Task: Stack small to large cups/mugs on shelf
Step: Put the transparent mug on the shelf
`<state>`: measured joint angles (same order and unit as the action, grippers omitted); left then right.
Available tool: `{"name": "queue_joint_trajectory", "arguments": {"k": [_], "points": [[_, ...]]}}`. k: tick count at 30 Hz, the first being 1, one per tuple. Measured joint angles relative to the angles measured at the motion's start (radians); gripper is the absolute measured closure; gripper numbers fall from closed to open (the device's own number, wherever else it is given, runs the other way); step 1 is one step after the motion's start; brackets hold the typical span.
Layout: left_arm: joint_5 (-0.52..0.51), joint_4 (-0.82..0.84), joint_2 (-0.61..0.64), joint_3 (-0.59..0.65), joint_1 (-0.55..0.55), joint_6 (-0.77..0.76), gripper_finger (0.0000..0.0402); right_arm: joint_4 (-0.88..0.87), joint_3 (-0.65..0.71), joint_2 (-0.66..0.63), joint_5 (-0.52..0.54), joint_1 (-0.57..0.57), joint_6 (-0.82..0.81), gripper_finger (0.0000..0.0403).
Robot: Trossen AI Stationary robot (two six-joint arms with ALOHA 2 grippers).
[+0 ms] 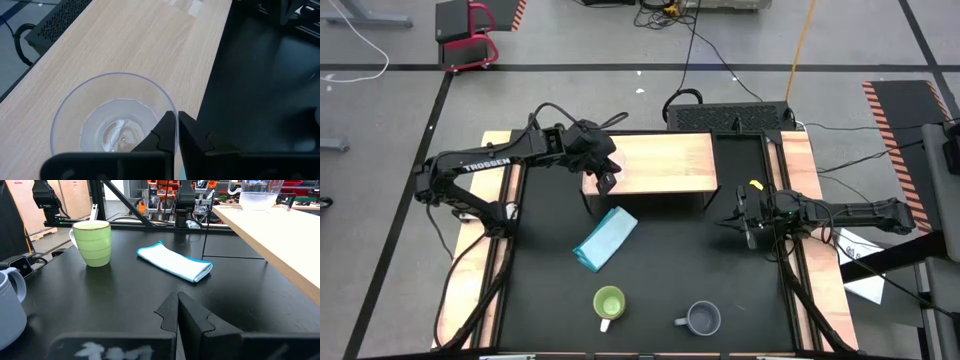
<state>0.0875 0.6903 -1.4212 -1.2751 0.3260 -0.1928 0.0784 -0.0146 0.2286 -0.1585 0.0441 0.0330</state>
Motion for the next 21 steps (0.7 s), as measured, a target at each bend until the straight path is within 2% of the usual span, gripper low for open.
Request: {"name": "queue_joint_trajectory", "arguments": {"k": [15, 21], "points": [[0.002, 0.0, 0.0, 0.0, 0.001, 0.006, 0.0383, -0.009, 0.0, 0.0, 0.0, 0.0, -0.001, 0.0403], [-0.013, 0.007, -0.002, 0.002, 0.002, 0.006, 0.0352, -0.008, 0.0, 0.0, 0.0, 0.0, -0.01, 0.0403]]}}
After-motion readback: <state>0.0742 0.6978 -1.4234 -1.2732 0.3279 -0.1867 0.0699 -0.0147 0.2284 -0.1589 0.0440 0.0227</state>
